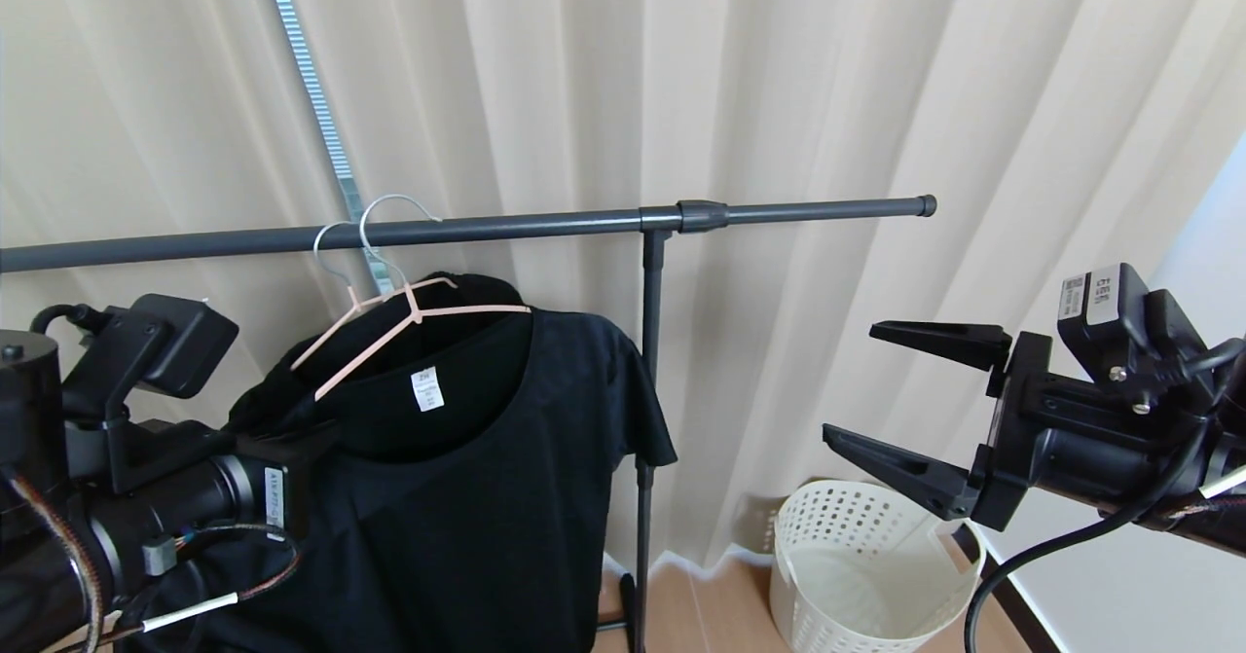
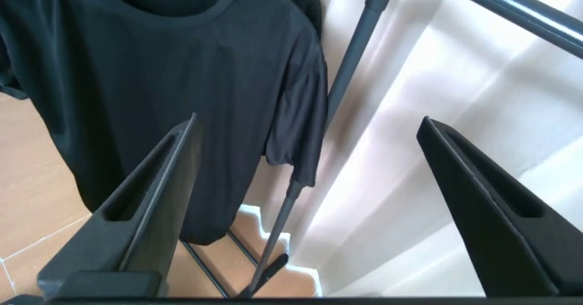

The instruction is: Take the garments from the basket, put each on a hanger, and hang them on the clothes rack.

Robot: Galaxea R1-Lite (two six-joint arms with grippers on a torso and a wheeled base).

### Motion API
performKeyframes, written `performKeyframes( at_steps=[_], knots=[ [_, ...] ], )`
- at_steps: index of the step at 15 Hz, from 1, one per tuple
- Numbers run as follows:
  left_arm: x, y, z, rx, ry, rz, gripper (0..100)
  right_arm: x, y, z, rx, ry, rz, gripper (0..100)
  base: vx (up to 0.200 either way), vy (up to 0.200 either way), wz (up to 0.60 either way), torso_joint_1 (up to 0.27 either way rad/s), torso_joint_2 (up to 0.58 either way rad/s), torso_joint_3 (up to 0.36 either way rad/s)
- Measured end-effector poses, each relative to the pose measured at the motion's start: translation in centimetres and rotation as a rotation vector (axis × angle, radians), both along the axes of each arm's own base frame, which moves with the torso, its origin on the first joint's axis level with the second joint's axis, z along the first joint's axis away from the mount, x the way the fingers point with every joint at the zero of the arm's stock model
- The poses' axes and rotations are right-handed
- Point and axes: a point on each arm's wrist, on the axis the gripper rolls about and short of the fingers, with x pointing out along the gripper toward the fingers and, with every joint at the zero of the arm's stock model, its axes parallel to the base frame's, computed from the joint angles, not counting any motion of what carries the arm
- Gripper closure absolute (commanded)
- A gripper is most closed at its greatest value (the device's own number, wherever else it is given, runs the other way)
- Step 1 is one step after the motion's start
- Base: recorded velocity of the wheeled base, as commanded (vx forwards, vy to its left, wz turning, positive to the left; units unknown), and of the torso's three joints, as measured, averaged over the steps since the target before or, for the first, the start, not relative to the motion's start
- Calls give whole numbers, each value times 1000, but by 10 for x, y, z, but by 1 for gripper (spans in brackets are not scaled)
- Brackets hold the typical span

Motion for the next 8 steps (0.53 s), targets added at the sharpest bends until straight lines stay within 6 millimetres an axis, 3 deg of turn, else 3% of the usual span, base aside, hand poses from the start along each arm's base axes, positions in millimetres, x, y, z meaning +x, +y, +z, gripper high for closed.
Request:
performKeyframes(
  at_steps=[8],
  knots=[
    [30,-11,-1,28,30,41,100,2,1,-2,-3,6,-3,0,0,0,0,0,0,0]
  ],
)
